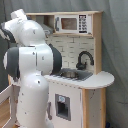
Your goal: Play with the kitchen
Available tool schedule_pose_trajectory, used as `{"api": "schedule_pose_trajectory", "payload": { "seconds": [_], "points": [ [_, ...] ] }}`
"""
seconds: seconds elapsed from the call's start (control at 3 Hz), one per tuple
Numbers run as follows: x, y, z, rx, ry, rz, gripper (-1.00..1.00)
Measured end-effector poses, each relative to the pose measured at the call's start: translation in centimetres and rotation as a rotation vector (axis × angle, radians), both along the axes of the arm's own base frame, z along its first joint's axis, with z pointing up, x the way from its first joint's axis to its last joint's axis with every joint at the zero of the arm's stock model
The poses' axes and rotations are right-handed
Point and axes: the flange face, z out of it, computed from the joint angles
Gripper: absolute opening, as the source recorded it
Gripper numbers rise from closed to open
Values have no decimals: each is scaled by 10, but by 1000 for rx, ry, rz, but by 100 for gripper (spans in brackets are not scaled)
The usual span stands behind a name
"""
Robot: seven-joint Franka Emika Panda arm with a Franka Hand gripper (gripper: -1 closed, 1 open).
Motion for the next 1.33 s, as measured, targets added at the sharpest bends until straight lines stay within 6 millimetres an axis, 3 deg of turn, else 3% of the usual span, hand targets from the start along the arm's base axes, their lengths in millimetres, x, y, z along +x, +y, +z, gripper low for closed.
{"api": "schedule_pose_trajectory", "payload": {
  "seconds": [0.67, 1.33],
  "points": [
    [-26, 40, 16, -118, -82, 60, 100],
    [-61, 100, 4, -265, -178, 147, 100]
  ]
}}
